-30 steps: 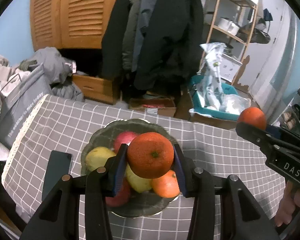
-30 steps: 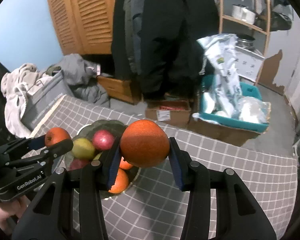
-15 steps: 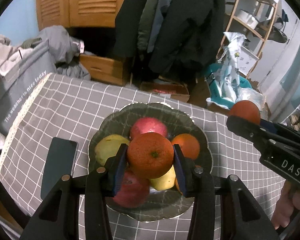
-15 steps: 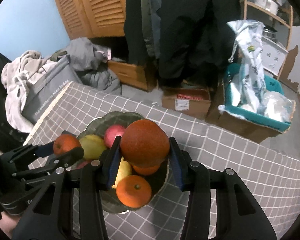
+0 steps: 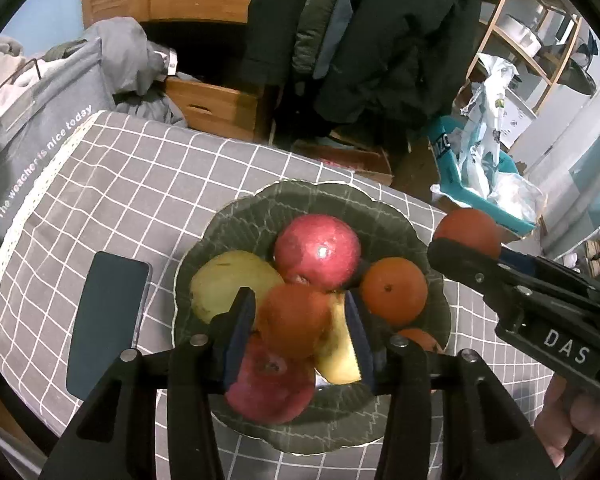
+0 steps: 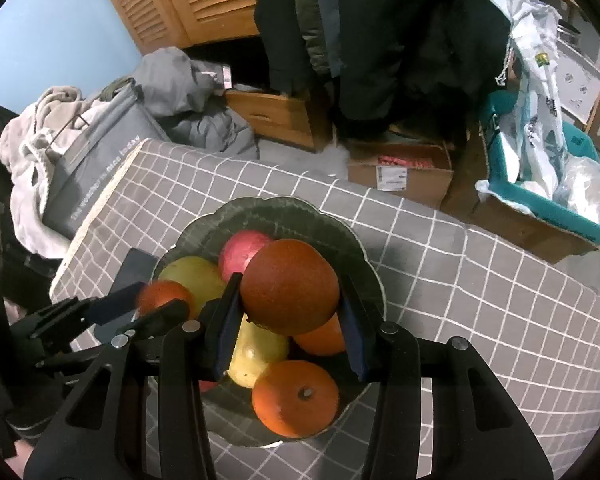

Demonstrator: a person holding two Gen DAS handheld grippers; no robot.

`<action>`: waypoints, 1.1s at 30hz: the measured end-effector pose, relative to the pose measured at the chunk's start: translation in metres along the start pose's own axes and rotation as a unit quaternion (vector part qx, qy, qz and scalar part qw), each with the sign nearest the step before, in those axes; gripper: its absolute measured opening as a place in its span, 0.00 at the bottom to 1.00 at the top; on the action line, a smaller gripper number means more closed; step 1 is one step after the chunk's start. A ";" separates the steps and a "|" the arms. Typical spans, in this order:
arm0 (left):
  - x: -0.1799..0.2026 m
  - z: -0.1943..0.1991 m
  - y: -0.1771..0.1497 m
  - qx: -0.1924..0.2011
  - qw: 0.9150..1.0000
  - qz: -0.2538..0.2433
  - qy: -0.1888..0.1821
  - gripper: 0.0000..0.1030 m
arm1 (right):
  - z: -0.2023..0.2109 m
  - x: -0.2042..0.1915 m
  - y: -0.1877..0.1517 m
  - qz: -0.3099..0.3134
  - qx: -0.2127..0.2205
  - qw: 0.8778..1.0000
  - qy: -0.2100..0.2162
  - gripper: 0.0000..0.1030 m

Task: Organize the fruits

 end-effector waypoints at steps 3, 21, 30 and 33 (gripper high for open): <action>-0.003 0.004 0.001 0.006 1.000 0.001 0.003 0.57 | -0.003 -0.002 0.000 -0.002 -0.006 1.000 0.007 0.44; -0.004 0.041 0.002 0.030 0.999 0.009 0.008 0.70 | 0.034 -0.013 0.010 0.002 0.040 0.999 0.005 0.58; 0.003 0.086 0.014 0.069 0.997 -0.002 0.024 0.78 | 0.090 -0.022 0.016 0.042 0.121 0.991 -0.043 0.69; 0.005 0.101 0.015 0.078 0.997 -0.008 0.028 0.81 | 0.108 -0.023 0.016 0.050 0.138 0.988 -0.047 0.72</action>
Point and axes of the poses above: each gripper's, at about its wrist camera, not at the fingertips, and z roughly against the way its jaws point, x to its right, y to its top, the point moved 5 cm from there along -z, roughly the way its jaws point, and after that the axes turned 13 degrees about -z, right-handed, at the moved point
